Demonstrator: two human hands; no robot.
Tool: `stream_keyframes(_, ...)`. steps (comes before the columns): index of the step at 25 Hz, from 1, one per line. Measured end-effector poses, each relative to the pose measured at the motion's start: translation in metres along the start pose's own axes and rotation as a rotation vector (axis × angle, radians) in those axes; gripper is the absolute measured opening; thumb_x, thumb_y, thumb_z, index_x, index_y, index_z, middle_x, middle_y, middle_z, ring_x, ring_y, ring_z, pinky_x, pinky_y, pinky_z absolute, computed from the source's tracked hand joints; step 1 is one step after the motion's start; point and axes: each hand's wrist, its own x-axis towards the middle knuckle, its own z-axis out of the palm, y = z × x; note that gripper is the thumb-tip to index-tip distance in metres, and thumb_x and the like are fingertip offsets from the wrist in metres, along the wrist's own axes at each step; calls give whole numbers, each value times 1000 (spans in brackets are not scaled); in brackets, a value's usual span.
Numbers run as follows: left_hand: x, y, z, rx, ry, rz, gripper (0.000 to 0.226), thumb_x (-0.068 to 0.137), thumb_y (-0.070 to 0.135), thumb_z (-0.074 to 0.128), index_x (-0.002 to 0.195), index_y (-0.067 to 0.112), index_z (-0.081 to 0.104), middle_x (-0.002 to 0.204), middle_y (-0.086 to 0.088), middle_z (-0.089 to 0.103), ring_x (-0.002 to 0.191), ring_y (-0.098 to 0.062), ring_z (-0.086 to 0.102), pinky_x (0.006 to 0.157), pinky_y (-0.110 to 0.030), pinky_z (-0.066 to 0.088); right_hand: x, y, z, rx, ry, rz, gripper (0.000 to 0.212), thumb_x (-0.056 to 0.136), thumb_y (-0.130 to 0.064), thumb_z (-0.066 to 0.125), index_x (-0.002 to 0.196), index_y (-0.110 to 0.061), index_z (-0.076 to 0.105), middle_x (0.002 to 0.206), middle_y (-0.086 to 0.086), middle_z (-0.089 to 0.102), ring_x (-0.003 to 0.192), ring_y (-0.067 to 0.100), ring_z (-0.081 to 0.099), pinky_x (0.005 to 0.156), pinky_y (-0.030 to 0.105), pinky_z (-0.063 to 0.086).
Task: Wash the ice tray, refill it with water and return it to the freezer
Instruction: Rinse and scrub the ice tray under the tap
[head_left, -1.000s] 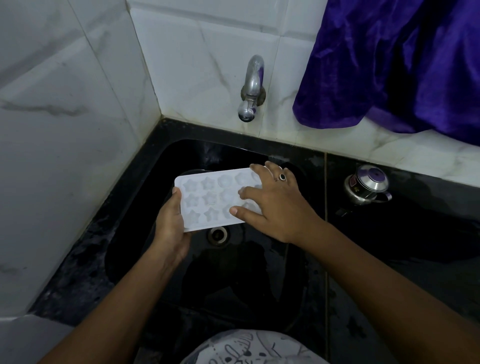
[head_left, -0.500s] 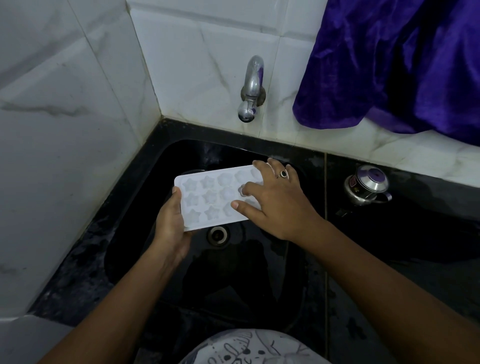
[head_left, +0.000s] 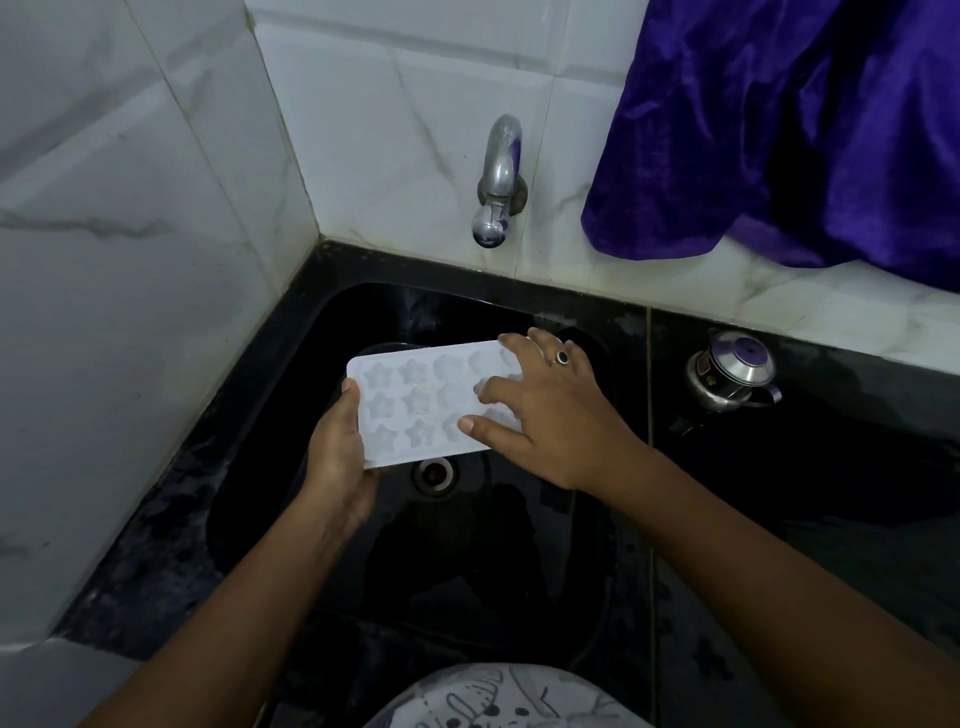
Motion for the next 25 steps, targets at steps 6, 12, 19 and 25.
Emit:
stream_keyframes(6,0,-1,1,-20,4,-4,45,113,48,39,112,21,75,103,-3,84,92,-22,82,68,-35,64,1,-5,3,-5,11,0,71,93,-79,25,129,-34,67,166,8,29,156,35,15,123,62,11)
stream_keyframes(12,-2,-2,2,-7,3,-1,46,113,49,39,111,22,75,103,-2,84,91,-22,82,75,-40,61,3,-3,3,2,23,40,66,94,-78,26,128,-38,66,167,7,28,156,34,14,123,63,11)
stream_keyframes(19,-3,-2,1,-4,-6,3,45,113,49,38,114,22,74,104,-1,84,92,-21,82,69,-35,62,1,-3,2,-22,23,35,67,93,-78,23,127,-39,66,167,7,28,157,34,14,124,63,9)
stream_keyframes(25,-3,0,-2,-12,-9,2,45,113,49,39,114,22,74,103,-1,84,91,-20,82,62,-30,64,-1,-2,2,-26,8,12,63,95,-76,27,130,-40,65,166,5,29,156,34,13,124,63,8)
